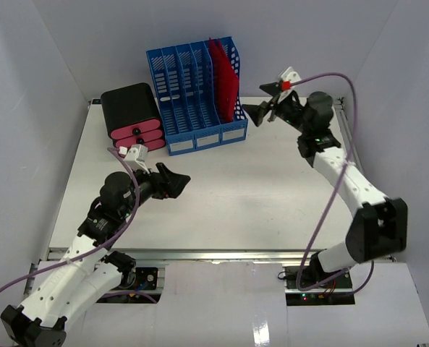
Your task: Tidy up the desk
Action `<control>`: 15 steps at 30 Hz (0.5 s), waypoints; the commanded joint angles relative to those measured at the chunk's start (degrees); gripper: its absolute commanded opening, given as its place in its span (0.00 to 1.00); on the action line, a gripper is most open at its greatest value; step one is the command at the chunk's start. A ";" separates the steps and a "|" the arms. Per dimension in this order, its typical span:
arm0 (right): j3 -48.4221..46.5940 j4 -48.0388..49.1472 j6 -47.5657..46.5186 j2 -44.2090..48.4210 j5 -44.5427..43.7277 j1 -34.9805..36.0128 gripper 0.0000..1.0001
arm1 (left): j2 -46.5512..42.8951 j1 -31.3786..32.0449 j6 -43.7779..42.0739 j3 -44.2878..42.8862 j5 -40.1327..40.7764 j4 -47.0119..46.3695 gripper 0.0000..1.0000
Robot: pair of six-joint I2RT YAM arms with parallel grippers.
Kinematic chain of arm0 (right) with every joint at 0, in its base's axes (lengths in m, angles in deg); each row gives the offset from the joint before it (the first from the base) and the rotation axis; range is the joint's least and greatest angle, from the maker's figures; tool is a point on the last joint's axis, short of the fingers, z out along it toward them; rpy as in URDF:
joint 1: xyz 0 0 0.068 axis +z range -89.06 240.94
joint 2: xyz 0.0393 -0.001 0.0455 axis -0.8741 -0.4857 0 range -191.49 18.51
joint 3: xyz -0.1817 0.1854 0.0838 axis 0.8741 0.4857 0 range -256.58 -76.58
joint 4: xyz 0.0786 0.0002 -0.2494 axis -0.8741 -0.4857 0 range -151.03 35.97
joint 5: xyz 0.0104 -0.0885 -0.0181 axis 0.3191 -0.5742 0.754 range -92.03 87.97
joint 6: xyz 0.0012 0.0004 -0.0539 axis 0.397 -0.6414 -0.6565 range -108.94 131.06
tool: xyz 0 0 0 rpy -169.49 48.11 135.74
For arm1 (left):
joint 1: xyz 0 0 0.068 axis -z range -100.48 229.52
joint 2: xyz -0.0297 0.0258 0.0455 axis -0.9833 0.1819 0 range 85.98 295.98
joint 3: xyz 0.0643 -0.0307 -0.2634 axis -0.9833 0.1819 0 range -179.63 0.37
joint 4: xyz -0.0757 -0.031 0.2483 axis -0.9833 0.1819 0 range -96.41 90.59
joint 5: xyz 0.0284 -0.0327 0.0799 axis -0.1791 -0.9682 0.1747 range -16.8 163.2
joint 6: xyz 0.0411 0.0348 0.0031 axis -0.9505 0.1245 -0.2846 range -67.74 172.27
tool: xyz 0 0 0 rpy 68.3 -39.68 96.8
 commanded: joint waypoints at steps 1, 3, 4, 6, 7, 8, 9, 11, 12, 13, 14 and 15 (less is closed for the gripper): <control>5.35 -22.27 -5.21 13.82 -0.06 -2.91 0.90 | -0.50 -0.13 -2.85 -4.55 -4.19 -0.95 0.98; 8.85 -26.03 -5.15 19.30 -3.67 -3.64 0.90 | -1.02 -0.19 -3.53 -5.73 -5.04 -0.05 0.98; 10.12 -28.87 -5.55 21.71 -4.81 -3.86 0.90 | -1.35 -0.19 -3.98 -6.38 -5.19 0.55 0.98; 12.08 -35.09 -7.83 26.31 -5.87 -4.24 0.90 | -2.07 -0.19 -4.96 -7.66 -5.18 1.95 0.98; 12.75 -36.27 -8.98 28.31 -5.82 -4.24 0.90 | -2.62 -0.19 -5.26 -7.97 -5.12 2.14 0.98; 14.22 -37.83 -9.95 29.90 -6.12 -4.24 0.90 | -3.09 -0.19 -5.41 -8.01 -5.11 2.50 0.98; 15.94 -39.51 -10.86 31.36 -6.52 -4.24 0.90 | -3.55 -0.19 -5.50 -7.96 -5.11 2.90 0.98; 19.34 -40.15 -11.53 34.88 -8.72 -4.24 0.90 | -4.80 -0.19 -5.52 -7.35 -5.02 3.30 0.98; 20.46 -40.10 -11.48 36.20 -9.64 -4.24 0.90 | -5.31 -0.19 -5.52 -6.95 -5.02 3.46 0.98; 21.14 -40.24 -10.88 37.27 -10.51 -4.24 0.90 | -5.95 -0.19 -5.41 -6.45 -4.97 3.77 0.98; 21.63 -40.59 -9.90 37.88 -11.25 -4.24 0.90 | -6.43 -0.19 -5.37 -6.09 -4.96 4.11 0.98; 22.12 -41.03 -8.82 38.23 -11.90 -4.24 0.90 | -6.73 -0.19 -5.42 -5.89 -5.01 4.40 0.98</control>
